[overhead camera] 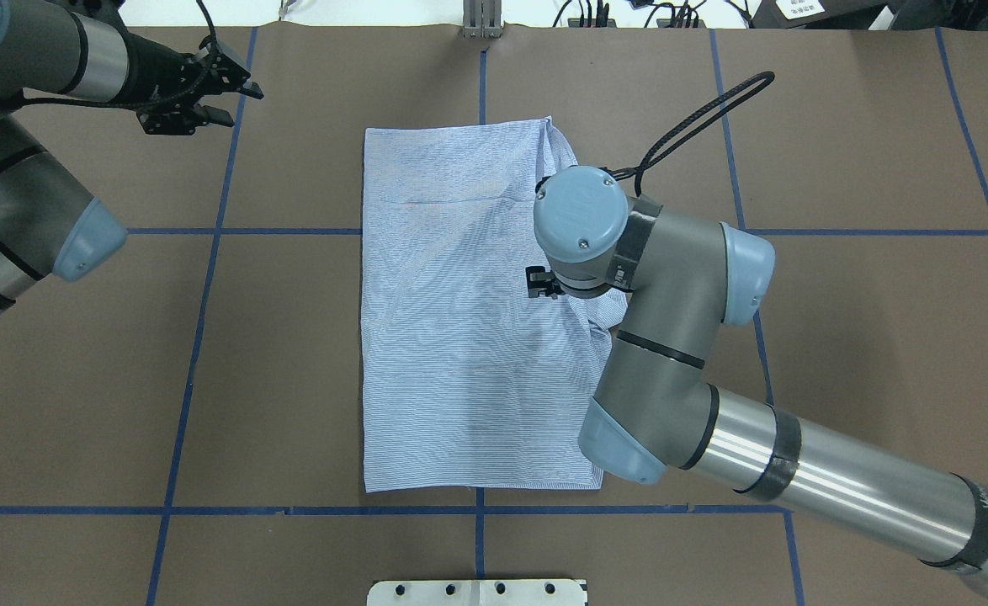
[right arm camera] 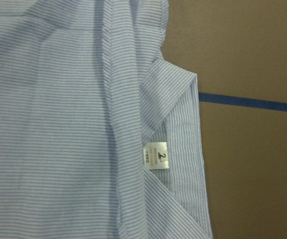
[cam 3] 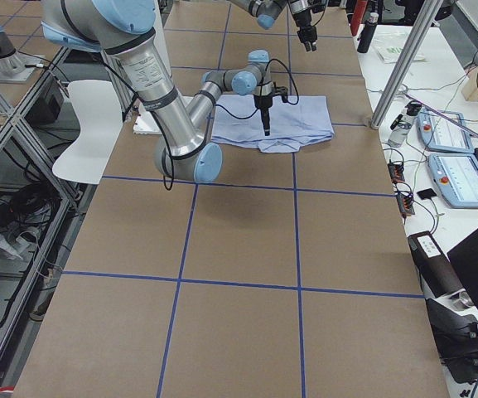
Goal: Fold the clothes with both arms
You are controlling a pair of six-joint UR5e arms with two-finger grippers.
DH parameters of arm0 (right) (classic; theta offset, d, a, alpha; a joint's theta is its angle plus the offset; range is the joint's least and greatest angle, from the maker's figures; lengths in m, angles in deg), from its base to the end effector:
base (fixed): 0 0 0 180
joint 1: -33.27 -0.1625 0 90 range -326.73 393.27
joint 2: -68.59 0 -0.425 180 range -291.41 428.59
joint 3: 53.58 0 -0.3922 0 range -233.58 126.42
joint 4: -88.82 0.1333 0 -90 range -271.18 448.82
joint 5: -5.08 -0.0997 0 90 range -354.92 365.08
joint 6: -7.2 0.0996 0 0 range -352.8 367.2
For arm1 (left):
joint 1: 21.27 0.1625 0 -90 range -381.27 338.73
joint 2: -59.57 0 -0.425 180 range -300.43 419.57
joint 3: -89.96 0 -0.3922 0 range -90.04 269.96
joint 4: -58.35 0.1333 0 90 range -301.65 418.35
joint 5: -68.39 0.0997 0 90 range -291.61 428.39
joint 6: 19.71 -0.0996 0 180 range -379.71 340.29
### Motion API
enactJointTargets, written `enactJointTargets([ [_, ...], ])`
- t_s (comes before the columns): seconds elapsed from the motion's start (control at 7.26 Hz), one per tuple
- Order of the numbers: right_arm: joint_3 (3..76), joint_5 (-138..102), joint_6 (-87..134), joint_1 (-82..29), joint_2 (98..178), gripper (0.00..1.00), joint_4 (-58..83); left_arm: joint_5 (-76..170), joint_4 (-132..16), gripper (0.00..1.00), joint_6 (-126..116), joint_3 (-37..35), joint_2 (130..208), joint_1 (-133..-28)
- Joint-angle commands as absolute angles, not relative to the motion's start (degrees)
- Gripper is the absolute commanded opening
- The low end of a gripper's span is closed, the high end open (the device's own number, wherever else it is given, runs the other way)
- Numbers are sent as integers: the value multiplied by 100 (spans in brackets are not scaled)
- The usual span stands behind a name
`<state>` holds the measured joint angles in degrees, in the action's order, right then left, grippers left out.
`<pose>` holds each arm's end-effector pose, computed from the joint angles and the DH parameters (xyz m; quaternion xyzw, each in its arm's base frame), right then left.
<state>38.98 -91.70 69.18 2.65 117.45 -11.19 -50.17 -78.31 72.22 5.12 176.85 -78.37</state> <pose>-0.5413 -0.4616 0.2386 0.0923 -0.2799 0.0045 0.9556 0.2951 -0.6139 0.3313 0.0731 0.5794 -0.2727 0.7646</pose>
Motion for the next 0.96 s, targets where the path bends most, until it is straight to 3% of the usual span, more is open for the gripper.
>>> enactJointTargets([
  [0.0, 3309, -9178, 6908, 120, 11604, 100, -735, -5018, -7832, 61, 7222, 497, 17621, -7840],
  [0.83, 3342, -9607, 6205, -364, 12202, 100, -601, -5018, -7832, 61, 7222, 497, 17620, -7858],
])
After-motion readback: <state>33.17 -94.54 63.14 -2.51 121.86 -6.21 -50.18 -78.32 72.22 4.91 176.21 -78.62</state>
